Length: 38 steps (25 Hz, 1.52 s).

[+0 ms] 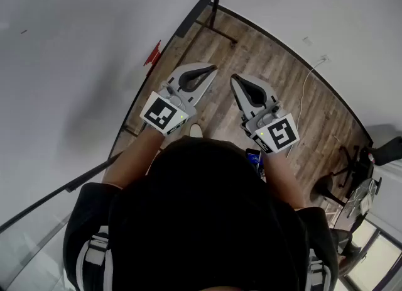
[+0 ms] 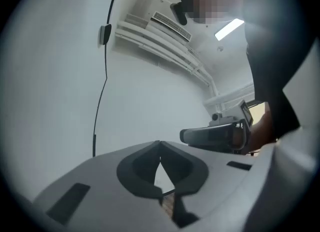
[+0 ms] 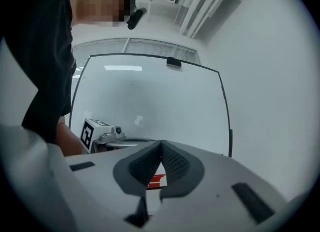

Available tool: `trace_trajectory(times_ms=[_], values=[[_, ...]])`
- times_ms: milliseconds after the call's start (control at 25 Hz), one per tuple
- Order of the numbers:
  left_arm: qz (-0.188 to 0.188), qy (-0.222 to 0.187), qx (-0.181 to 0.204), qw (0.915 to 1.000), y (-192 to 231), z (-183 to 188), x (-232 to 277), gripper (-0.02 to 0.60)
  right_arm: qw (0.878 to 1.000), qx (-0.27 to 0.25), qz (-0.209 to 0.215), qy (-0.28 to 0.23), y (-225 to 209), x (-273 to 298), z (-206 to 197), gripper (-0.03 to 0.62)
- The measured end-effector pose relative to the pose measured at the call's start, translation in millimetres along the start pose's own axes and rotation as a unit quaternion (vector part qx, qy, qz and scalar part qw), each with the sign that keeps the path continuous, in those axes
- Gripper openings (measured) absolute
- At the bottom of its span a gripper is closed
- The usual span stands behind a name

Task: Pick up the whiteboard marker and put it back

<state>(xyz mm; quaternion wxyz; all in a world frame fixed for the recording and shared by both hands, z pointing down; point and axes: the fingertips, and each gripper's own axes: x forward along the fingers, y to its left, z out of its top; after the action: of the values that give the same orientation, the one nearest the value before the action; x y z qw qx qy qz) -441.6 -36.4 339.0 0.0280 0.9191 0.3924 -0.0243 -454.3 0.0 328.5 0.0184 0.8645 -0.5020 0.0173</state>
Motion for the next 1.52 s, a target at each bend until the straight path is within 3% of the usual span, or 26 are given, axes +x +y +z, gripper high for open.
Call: trace_trajectory(times_ms=[240, 520, 680, 1000, 1520], values=[[0.002, -0.002, -0.001, 1.0, -27.6, -6.9, -38.7, 0.003, 1.0, -0.007, -0.005, 0.003, 38.4, -26.2, -8.1, 0.0], [-0.02, -0.005, 0.011, 0.9997, -95.1, 8.5, -55.5, 0.003, 1.0, 0.0, -0.013, -0.017, 80.9, -74.6, -2.0, 0.0], [-0.021, -0.001, 0.01, 0.9997, -108.5, 10.4, -60.2, 0.003, 1.0, 0.007, -0.016, -0.019, 88.0, -80.5, -3.7, 0.0], [-0.014, 0.008, 0.005, 0.9998, -98.5, 2.2, -40.6, 0.004, 0.999, 0.027, -0.019, -0.025, 62.4, -79.2, -7.2, 0.0], [-0.006, 0.009, 0.006, 0.9999, -42.2, -3.4, -18.9, 0.003, 0.999, 0.031, -0.001, -0.017, 25.4, -23.8, -10.1, 0.0]])
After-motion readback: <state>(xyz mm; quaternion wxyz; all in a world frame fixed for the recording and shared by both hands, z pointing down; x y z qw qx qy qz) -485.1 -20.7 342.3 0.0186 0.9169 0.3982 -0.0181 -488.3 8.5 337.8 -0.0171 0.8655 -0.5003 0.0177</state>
